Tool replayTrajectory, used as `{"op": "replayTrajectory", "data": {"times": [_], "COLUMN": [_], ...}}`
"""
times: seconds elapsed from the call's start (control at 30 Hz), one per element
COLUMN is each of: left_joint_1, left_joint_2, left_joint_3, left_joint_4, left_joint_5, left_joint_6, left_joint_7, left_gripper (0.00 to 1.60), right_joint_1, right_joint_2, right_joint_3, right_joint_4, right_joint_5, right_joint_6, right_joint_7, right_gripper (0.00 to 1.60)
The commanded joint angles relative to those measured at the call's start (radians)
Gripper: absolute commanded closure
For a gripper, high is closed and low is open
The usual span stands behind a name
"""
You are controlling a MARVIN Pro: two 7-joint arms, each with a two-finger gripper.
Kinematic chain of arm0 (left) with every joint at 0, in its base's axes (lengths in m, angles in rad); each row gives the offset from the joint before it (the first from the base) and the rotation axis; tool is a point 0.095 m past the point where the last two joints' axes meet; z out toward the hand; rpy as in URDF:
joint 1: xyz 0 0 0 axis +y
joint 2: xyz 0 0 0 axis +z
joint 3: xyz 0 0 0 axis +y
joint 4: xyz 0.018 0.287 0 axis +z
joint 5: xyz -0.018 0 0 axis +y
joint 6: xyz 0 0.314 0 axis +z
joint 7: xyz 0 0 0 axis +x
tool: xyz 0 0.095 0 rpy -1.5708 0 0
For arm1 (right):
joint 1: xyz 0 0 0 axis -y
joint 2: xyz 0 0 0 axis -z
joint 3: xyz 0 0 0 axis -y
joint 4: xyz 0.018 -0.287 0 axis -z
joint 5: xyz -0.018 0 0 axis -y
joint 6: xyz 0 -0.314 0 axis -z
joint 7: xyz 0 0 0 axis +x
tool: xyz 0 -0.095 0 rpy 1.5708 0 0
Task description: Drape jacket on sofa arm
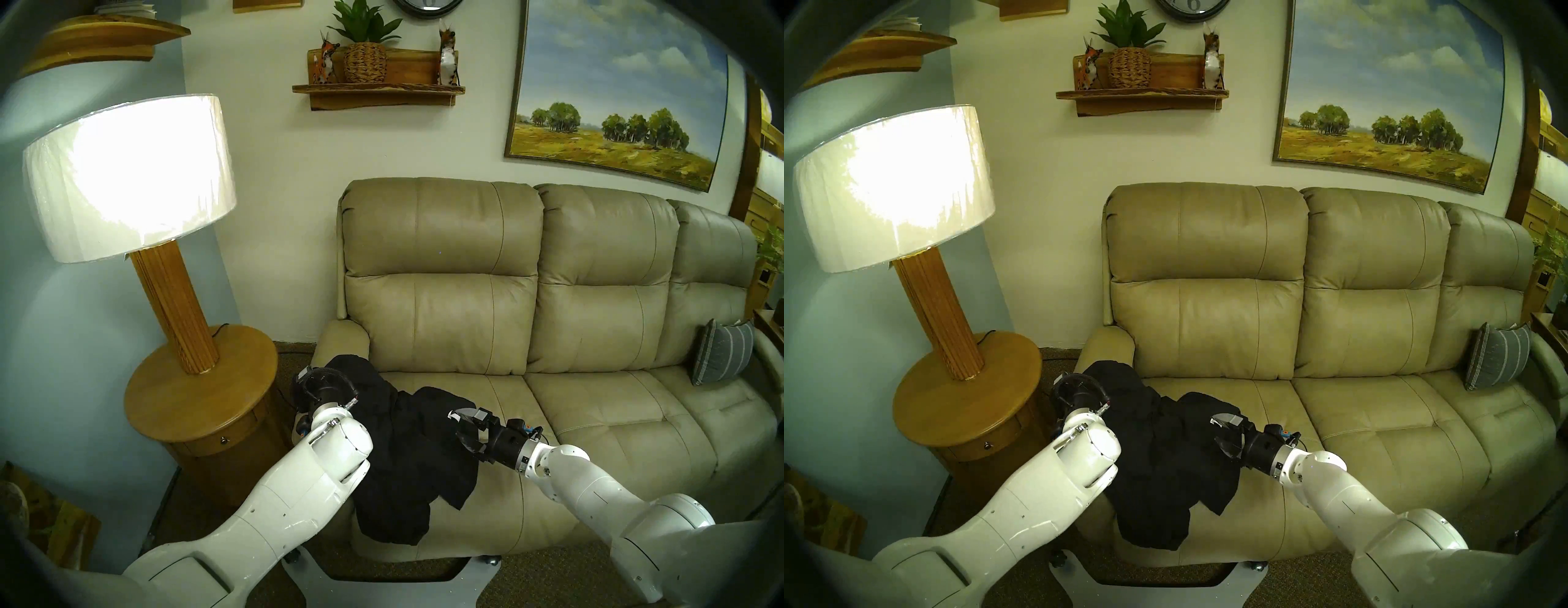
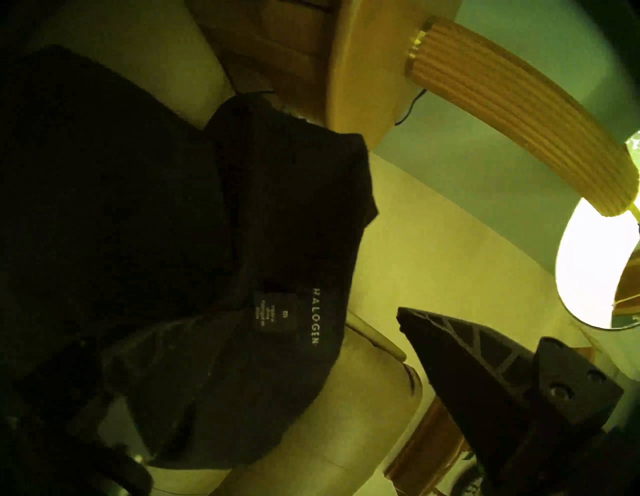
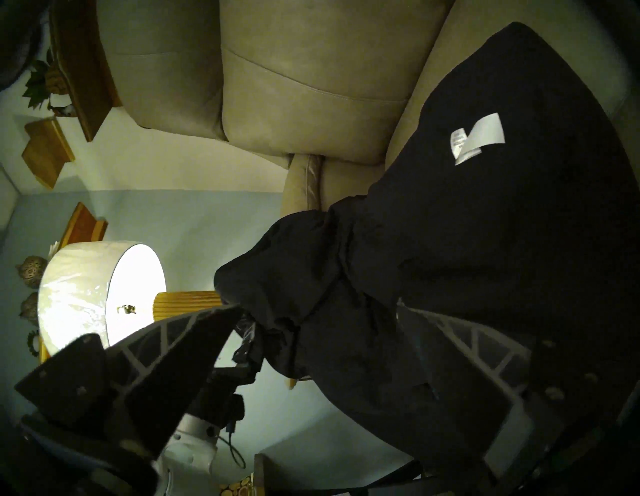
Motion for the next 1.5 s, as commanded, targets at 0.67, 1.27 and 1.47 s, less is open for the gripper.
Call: {"op": "replayTrajectory", "data": {"times": [0.67, 1.27, 1.47], "left_joint_1": [-0.282, -0.094, -0.046], "left_joint_2": [-0.023, 0.044, 0.034], "left_joint_3": [-0.149, -0.393, -0.465], "left_joint_4": [0.443, 0.339, 0.360], "left_joint_5": [0.002, 0.002, 0.002], "left_joint_6": [0.269, 0.318, 0.349], "left_joint_7": [0.429, 0.370, 0.348], "left_gripper": [1.60, 1.60, 1.60], "right_joint_1": [-0.144, -0.161, -0.163], "right_joint_2": [0.049, 0.031, 0.050], "right_joint_3": [0.058, 0.026, -0.013], "right_joint_4": [-0.284, -0.341, -0.370], "right_joint_5": [0.038, -0.002, -0.040], "right_joint_6": [-0.048, -0.075, -0.048], "right_joint_7": [-0.064, -0.234, -0.249], "right_gripper": [0.00, 0.00, 0.00]}}
